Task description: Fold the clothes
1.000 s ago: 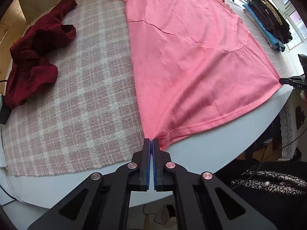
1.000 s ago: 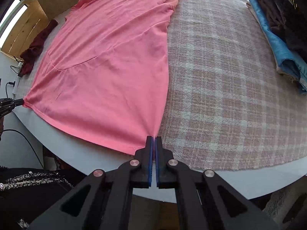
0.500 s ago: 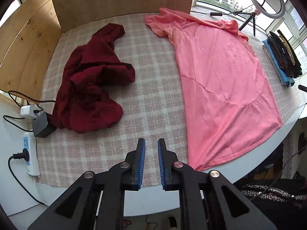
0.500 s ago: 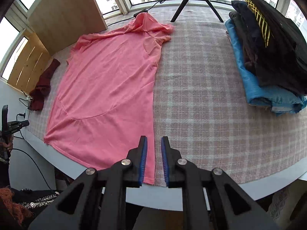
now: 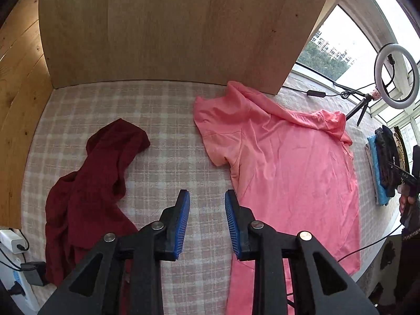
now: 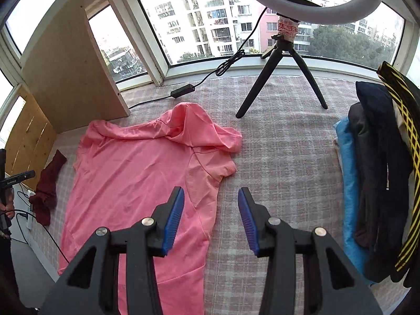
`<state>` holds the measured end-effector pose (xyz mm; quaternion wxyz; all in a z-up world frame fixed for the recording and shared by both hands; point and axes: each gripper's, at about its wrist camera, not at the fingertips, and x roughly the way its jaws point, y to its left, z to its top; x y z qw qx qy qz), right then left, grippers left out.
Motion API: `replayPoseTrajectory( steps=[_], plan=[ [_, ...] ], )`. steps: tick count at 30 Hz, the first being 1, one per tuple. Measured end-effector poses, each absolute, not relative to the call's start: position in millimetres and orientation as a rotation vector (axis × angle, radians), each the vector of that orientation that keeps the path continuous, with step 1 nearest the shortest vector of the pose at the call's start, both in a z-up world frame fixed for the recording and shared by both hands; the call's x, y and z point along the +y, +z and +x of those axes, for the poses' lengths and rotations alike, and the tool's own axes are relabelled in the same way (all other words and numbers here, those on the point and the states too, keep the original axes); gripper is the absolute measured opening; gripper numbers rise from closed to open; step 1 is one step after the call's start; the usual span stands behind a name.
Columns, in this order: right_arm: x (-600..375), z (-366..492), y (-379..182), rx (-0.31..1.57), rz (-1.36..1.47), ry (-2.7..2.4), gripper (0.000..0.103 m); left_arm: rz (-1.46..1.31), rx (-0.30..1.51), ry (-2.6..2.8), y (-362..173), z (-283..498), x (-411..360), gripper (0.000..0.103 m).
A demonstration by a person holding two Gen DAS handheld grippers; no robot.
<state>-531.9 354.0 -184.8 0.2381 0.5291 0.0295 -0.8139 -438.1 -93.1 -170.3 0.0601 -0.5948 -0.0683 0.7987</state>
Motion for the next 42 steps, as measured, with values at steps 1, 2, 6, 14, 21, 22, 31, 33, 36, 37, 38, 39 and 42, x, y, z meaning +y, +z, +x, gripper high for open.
replayPoseTrajectory(
  steps=[1,2,6,14,21,22,31,33,36,37,38,39,42],
  plan=[
    [348.1,-542.5,-200.8,0.091,1.483,-2.23,0.042,-1.814,-0.232,2.4,-181.0,-448.7,-90.0,0.027],
    [344.2,-552.3,-216.0,0.088,1.513,-2.221,0.042,-1.827,-0.256,2.382,-191.7,-459.4,-86.8,0.027],
    [329.5,-578.3,-251.0,0.083,1.57,-2.195,0.042,-1.877,-0.354,2.308,-234.6,-501.9,-74.3,0.027],
    [317.5,-597.4,-283.9,0.109,1.634,-2.156,0.042,-1.858,-0.215,2.271,-253.2,-515.1,-48.3,0.019],
    [311.9,-601.2,-292.3,0.137,1.641,-2.154,0.042,-1.785,0.028,2.386,-231.4,-505.6,-43.1,0.004],
    [311.2,-601.4,-292.2,0.145,1.644,-2.154,0.042,-1.764,0.075,2.426,-226.5,-504.3,-44.5,0.004],
    [300.3,-601.9,-293.2,0.262,1.654,-2.165,0.042,-1.865,-0.022,2.385,-244.2,-507.1,-74.7,0.015],
    [301.5,-603.2,-293.5,0.25,1.659,-2.161,0.042,-1.84,-0.078,2.358,-238.7,-498.3,-78.1,0.021],
    [306.0,-605.9,-293.1,0.211,1.668,-2.157,0.042,-1.833,-0.095,2.302,-240.7,-490.8,-70.9,0.027],
    [306.9,-606.7,-293.0,0.205,1.67,-2.156,0.042,-1.836,-0.102,2.29,-243.0,-491.2,-68.0,0.028],
    [306.7,-607.0,-292.8,0.209,1.671,-2.157,0.042,-1.839,-0.129,2.28,-246.3,-493.9,-65.9,0.029],
    [306.0,-607.1,-292.6,0.217,1.672,-2.157,0.042,-1.844,-0.156,2.273,-249.5,-497.1,-64.1,0.031],
    [303.1,-606.6,-292.8,0.249,1.667,-2.155,0.045,-1.85,-0.156,2.302,-256.5,-506.6,-57.9,0.024]
  ],
)
